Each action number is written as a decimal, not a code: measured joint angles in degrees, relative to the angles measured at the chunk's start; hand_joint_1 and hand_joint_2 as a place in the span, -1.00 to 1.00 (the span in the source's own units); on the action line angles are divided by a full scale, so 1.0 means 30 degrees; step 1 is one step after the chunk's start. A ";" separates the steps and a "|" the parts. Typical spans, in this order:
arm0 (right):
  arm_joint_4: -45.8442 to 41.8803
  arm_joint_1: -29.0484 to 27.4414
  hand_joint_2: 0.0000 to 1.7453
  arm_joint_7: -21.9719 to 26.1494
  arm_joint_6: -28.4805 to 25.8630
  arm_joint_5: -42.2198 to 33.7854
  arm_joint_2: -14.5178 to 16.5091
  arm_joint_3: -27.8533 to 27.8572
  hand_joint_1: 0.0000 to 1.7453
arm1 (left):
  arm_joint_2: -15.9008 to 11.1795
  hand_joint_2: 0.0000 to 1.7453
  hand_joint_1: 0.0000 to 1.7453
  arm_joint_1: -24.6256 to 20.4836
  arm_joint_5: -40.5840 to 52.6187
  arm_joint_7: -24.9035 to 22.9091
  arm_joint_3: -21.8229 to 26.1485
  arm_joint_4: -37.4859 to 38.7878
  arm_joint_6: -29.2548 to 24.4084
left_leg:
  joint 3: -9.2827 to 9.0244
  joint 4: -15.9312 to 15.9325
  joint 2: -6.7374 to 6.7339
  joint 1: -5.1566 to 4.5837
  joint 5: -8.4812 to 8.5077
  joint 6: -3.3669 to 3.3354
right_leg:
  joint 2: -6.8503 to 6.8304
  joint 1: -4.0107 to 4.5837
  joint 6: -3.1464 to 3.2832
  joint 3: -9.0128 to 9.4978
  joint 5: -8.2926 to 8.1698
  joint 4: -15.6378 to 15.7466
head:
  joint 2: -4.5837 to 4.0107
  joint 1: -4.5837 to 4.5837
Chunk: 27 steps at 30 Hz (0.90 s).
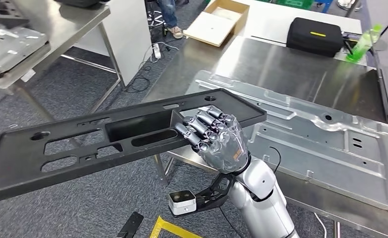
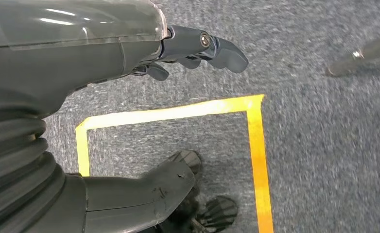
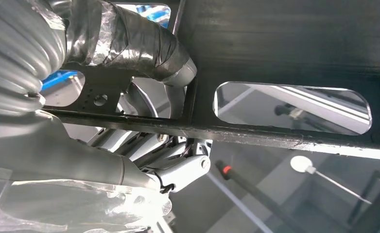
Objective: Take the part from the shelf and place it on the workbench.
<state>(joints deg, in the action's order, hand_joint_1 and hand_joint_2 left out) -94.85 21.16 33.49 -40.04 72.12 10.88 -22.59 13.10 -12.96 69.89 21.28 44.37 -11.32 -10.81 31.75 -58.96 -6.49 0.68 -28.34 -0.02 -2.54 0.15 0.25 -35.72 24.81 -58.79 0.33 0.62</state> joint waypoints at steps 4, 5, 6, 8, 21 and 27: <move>-0.0044 -0.0045 1.00 0.0053 -0.0002 -0.0007 0.0139 0.0013 1.00 | -0.0044 1.00 -1.00 0.0050 -0.0009 0.0046 0.0000 0.0000 -0.0025 | 0.1473 -0.3515 0.1769 0.0123 -0.1977 0.0202 | 0.0892 -0.0157 0.0339 0.0123 -0.0116 0.0186 | 0.0000 -0.0029; -0.0042 -0.0076 1.00 0.0055 -0.0002 -0.0011 0.0155 0.0011 1.00 | -0.0064 1.00 -1.00 0.0108 -0.0015 0.0046 0.0000 0.0000 -0.0026 | 0.2037 -0.4610 0.1936 0.0134 -0.2313 0.0235 | 0.1175 -0.0153 0.0365 0.0121 -0.0099 0.0147 | 0.0000 -0.0029; -0.0040 -0.0107 1.00 0.0056 -0.0002 -0.0013 0.0157 0.0011 1.00 | -0.0086 1.00 -1.00 0.0153 -0.0020 0.0046 0.0000 0.0000 -0.0026 | 0.2374 -0.5151 0.2007 0.0139 -0.2283 0.0257 | 0.1471 -0.0152 0.0369 0.0120 -0.0075 0.0090 | 0.0000 -0.0031; -0.0038 -0.0149 1.00 0.0058 -0.0002 -0.0013 0.0158 0.0011 1.00 | -0.0117 1.00 -1.00 0.0175 -0.0027 0.0047 0.0000 0.0000 -0.0031 | 0.2083 -0.4060 0.2140 0.0179 -0.1117 0.0264 | 0.2077 -0.0176 0.0314 0.0121 0.0007 -0.0084 | 0.0000 -0.0033; -0.0080 -0.0159 1.00 0.0051 -0.0002 -0.0013 0.0208 0.0064 1.00 | -0.0146 1.00 -1.00 0.0109 -0.0062 0.0104 0.0000 -0.0007 -0.0047 | 0.0549 -0.0091 0.1633 0.0198 0.0506 -0.0678 | 0.0988 -0.0350 -0.0845 -0.2821 0.2142 -0.5262 | 0.0000 0.0080; -0.0078 -0.0136 1.00 0.0018 -0.0002 -0.0013 0.0211 0.0069 1.00 | -0.0146 1.00 -1.00 0.0094 -0.0047 0.0102 0.0000 -0.0007 -0.0044 | 0.0192 -0.0084 0.0391 0.0055 0.0187 -0.0322 | -0.0645 0.0018 -0.0351 -0.0301 -0.0075 -0.0473 | 0.0000 0.0078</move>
<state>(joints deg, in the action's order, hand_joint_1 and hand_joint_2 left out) -95.09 20.75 33.54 -40.04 72.08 11.51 -22.38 12.67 -12.68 69.75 21.59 44.37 -11.34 -10.94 32.33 -59.21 -5.32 0.84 -27.78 -0.99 -4.47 0.21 -0.80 -36.62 24.58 -60.21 0.33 0.86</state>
